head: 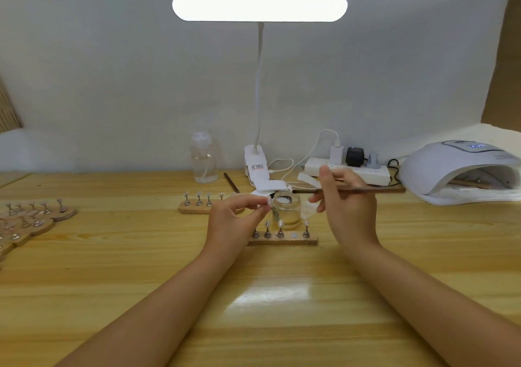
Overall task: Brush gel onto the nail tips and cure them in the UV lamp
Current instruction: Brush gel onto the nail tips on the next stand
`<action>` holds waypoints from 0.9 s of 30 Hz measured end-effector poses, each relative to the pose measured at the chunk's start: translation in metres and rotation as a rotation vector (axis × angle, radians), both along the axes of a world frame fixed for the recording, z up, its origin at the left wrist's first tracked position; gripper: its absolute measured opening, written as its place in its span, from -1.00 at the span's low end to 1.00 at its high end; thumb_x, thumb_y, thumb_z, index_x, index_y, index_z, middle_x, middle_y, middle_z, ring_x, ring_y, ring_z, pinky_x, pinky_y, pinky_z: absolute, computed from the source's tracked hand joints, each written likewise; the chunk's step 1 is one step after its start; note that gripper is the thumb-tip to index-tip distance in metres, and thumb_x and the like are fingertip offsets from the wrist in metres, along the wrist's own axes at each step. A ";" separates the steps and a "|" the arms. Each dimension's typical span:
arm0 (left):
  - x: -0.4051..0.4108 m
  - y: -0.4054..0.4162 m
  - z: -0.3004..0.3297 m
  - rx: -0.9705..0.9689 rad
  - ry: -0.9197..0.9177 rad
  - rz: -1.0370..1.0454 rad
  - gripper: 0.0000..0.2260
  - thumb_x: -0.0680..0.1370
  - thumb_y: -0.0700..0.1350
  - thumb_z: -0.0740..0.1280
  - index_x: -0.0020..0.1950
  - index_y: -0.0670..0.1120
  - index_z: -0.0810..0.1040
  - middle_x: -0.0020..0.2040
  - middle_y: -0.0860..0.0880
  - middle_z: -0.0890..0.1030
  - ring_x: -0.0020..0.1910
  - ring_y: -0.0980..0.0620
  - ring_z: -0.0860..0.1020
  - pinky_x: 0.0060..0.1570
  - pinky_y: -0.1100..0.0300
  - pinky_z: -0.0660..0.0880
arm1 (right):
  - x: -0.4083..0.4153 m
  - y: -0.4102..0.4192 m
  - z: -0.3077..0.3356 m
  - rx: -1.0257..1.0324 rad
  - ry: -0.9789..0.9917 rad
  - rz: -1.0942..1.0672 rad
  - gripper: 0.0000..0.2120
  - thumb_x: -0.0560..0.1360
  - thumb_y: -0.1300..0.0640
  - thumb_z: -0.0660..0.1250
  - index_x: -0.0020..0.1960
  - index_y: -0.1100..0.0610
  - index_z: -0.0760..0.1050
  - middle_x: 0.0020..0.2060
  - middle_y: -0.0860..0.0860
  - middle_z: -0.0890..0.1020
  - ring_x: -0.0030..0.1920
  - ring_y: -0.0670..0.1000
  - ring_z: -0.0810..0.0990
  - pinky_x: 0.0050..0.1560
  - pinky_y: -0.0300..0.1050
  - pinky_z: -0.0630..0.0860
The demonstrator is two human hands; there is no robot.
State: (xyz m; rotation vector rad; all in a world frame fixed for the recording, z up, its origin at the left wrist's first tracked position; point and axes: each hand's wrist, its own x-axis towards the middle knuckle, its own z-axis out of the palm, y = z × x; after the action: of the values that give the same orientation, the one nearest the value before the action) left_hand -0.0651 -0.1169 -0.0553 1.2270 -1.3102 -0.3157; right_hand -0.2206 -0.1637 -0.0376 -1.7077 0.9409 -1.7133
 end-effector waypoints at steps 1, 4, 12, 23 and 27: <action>0.000 0.000 0.000 -0.002 -0.008 -0.001 -0.79 0.38 -0.22 0.45 -0.26 0.12 0.61 -0.29 0.25 0.61 -0.20 0.31 0.55 0.03 0.26 0.48 | 0.001 0.005 -0.003 -0.046 0.047 0.052 -0.87 0.51 0.03 0.25 -0.14 0.05 0.52 -0.41 -0.10 0.61 -0.45 -0.24 0.56 -0.43 -0.40 0.45; 0.000 0.000 0.000 0.001 -0.036 -0.002 -0.80 0.40 -0.22 0.44 -0.25 0.11 0.61 -0.25 0.21 0.61 -0.18 0.30 0.54 0.02 0.28 0.47 | 0.004 0.014 -0.003 -0.138 0.160 0.138 -0.88 0.47 -0.03 0.20 -0.13 -0.09 0.51 -0.28 -0.17 0.61 -0.27 -0.25 0.60 -0.28 -0.41 0.49; 0.002 -0.001 -0.002 -0.028 -0.052 0.017 -0.74 0.40 -0.24 0.44 -0.27 0.15 0.60 -0.26 0.19 0.61 -0.17 0.24 0.53 -0.09 0.46 0.42 | 0.009 0.019 -0.008 -0.300 0.150 0.190 -0.74 0.54 0.01 0.17 -0.26 -0.04 0.54 -0.37 -0.23 0.58 -0.28 -0.21 0.59 -0.22 -0.44 0.46; 0.001 -0.002 -0.002 -0.030 -0.044 0.014 -0.73 0.40 -0.27 0.44 -0.26 0.14 0.60 -0.23 0.16 0.60 -0.20 0.34 0.49 -0.11 0.54 0.36 | 0.012 0.018 -0.010 -0.320 0.132 0.164 -0.72 0.56 0.03 0.16 -0.25 -0.02 0.55 -0.40 -0.27 0.56 -0.28 -0.27 0.59 -0.25 -0.48 0.43; 0.000 -0.001 -0.001 -0.033 -0.053 0.005 -0.73 0.39 -0.28 0.44 -0.25 0.13 0.59 -0.23 0.17 0.59 -0.19 0.38 0.49 -0.11 0.56 0.36 | 0.013 0.018 -0.012 -0.280 0.163 0.174 -0.72 0.55 0.07 0.17 -0.27 -0.06 0.54 -0.41 -0.25 0.57 -0.29 -0.22 0.60 -0.28 -0.44 0.46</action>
State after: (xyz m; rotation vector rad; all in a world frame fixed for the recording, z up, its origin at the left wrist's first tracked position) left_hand -0.0654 -0.1174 -0.0558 1.2182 -1.3528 -0.2582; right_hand -0.2077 -0.1462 -0.0501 -2.0711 0.6180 -1.6706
